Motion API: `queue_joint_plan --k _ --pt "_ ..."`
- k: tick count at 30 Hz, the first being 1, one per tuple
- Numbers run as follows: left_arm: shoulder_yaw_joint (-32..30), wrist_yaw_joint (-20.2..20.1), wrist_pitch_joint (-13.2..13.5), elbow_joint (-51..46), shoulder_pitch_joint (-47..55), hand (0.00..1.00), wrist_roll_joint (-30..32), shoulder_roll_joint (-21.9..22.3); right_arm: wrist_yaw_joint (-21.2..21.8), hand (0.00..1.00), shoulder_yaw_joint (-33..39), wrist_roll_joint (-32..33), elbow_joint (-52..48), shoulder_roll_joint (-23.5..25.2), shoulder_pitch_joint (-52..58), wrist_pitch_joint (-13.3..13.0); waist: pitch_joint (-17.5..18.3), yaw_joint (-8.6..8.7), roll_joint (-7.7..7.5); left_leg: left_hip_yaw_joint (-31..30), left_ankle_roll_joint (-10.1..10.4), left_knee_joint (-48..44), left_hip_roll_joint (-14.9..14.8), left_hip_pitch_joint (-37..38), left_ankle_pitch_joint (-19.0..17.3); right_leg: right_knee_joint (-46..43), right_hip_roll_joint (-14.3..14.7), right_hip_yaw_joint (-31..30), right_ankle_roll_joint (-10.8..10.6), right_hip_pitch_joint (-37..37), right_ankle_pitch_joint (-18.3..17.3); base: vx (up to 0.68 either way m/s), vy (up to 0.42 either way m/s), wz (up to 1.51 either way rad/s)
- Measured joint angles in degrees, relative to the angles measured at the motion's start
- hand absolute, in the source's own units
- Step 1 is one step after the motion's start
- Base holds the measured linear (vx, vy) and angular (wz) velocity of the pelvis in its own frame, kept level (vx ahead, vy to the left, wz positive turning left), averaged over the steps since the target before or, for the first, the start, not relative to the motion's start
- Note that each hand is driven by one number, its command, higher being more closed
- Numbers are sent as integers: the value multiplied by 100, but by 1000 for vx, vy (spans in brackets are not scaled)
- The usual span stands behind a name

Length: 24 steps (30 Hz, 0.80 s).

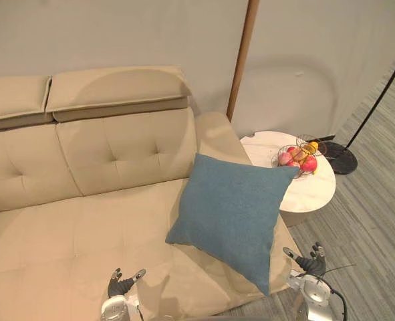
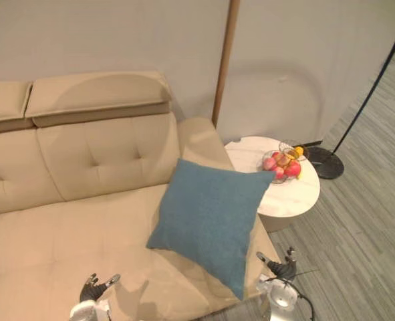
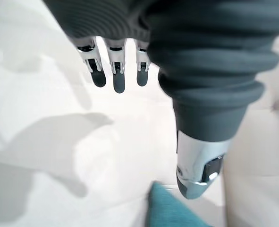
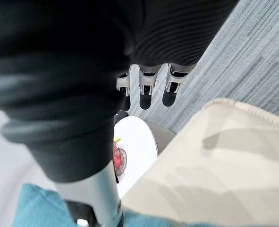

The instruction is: Pick up cushions and gather them together orderly.

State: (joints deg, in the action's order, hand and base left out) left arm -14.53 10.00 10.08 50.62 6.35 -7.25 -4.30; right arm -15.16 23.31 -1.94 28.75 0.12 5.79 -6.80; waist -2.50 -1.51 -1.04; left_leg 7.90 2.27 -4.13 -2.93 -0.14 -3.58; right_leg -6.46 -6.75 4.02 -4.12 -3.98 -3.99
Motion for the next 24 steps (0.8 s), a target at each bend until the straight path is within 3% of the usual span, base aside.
queue_joint_plan --k 3,7,10,13,14,18,24 --pt "-30 3 70 -200 123 0 -200 -16 -4 0 -104 -22 -38 -48 0 -1 -16 -8 0 85 16 152 28 185 10 -216 -27 -45 0 72 -238 -130 -19 -24" --pt "-27 4 84 -324 85 0 -304 -126 17 0 -346 -18 82 -92 -66 -1 -98 -32 -159 113 69 480 168 286 289 -347 -147 -125 -49 215 -599 -185 -56 -11" --pt "20 -1 79 -415 -2 0 -304 -176 76 0 -548 156 612 -343 -356 13 -306 -42 -112 71 64 580 161 266 464 -587 -150 -79 -1 399 -728 -217 -62 7" --pt "188 -1 79 -558 -301 0 -304 -343 153 0 -816 473 691 -510 -694 12 -601 -51 -87 -3 113 -99 71 -337 338 -890 -143 20 36 734 -707 -227 -41 25" --pt "299 1 79 -783 -601 0 -304 -442 195 0 -1048 597 663 -534 -996 9 -788 -95 -73 -69 88 -965 -100 -1092 98 -1272 -62 92 68 1180 -685 -238 -54 15" --pt "542 63 78 -968 -1293 0 -305 -498 294 0 -1605 715 543 -487 -1661 9 -911 -207 -13 -90 92 -2098 -385 -2371 -235 -2134 82 125 167 2308 -795 -265 -16 -2" --pt "946 127 89 -1182 -2237 0 -314 -518 251 0 -2303 910 304 -482 -2553 16 -1022 -214 46 472 53 -2190 -639 -3187 -197 -2497 -47 153 247 3346 -846 -167 12 -3"
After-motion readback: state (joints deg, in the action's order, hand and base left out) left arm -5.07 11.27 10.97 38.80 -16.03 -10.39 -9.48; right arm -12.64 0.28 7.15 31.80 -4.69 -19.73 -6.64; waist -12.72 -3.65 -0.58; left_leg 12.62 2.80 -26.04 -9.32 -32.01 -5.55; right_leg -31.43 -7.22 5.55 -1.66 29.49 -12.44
